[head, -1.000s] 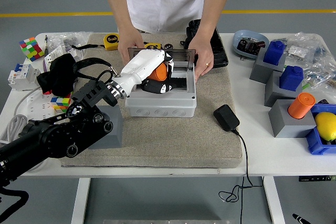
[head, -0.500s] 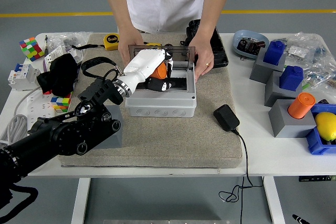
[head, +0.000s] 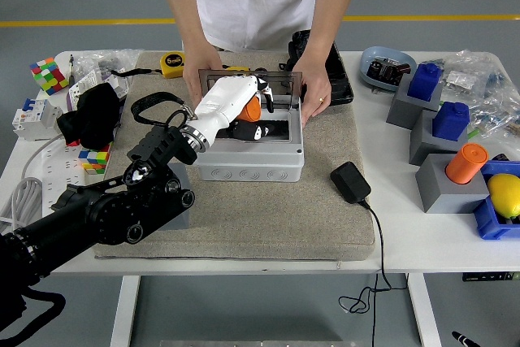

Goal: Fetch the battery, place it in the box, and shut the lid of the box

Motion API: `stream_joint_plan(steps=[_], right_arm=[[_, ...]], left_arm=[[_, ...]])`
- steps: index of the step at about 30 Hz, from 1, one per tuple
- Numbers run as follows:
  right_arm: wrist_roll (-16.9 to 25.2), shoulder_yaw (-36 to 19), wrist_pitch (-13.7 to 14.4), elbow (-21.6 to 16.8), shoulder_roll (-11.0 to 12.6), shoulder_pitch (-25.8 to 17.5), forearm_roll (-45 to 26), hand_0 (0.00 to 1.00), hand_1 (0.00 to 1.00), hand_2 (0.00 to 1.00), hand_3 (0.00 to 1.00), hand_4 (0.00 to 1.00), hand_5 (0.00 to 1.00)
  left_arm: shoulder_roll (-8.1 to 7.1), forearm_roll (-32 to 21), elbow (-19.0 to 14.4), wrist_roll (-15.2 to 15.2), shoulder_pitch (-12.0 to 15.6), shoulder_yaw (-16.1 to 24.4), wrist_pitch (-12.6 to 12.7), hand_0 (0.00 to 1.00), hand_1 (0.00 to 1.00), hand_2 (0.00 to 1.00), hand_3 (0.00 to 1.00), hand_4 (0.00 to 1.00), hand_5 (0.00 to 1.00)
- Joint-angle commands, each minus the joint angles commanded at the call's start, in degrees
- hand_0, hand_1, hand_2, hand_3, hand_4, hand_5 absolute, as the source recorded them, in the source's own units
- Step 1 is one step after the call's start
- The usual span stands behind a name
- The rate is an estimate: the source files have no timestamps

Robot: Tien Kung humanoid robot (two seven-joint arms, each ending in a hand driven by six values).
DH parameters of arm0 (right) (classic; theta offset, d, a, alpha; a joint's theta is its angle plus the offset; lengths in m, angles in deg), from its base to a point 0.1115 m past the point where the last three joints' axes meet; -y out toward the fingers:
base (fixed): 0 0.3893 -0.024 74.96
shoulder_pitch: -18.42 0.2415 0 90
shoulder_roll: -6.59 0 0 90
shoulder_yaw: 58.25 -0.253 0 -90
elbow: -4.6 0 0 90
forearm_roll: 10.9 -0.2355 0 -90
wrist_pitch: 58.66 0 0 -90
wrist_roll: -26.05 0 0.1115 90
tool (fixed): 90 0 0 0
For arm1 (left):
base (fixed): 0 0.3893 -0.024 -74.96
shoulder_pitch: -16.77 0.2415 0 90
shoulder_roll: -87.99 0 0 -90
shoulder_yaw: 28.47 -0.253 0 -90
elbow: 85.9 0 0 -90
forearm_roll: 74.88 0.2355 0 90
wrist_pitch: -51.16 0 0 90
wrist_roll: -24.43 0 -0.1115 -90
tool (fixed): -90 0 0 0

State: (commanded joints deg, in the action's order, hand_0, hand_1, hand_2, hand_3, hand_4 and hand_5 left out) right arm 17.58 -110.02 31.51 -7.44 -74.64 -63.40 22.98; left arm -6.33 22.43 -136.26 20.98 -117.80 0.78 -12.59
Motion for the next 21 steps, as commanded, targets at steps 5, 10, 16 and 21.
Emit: stream_joint_plan(steps=[5,10,16,21], right_arm=[[0.00,0.05,-0.04,0.01,-0.02,-0.04,0.01,0.652,0.672,0.690,0.580,0.951,0.556],[0.05,0.09,-0.03,-0.02,-0.03,-0.01,0.03,0.652,0.672,0.690,0.580,0.950,0.557],[0.07,0.09,-0.09,0.01,-0.04,0.02,0.02,0.652,0.672,0.690,0.580,0.950,0.557],[0.09,-0.01,-0.09,0.00,-0.04,0.04,0.01,0.652,0.672,0.690,0.580,0.950,0.557]], left_arm=[[0.04,-0.03,0.08,-0.15,0.05,-0.09,0.03,0.128,0.249,0.298,0.512,0.897,0.002],[0.03,-0.20,0.43,-0.06,0.14,-0.35,-0.15,0.177,0.332,0.375,0.548,0.922,0.002],[-0.01,-0.28,0.65,-0.89,0.25,-0.53,0.68,0.309,0.471,0.462,0.578,0.993,0.002],[-0.07,-0.88,0.74,-2.34,0.30,-0.56,1.35,0.309,0.471,0.462,0.578,0.993,0.002]])
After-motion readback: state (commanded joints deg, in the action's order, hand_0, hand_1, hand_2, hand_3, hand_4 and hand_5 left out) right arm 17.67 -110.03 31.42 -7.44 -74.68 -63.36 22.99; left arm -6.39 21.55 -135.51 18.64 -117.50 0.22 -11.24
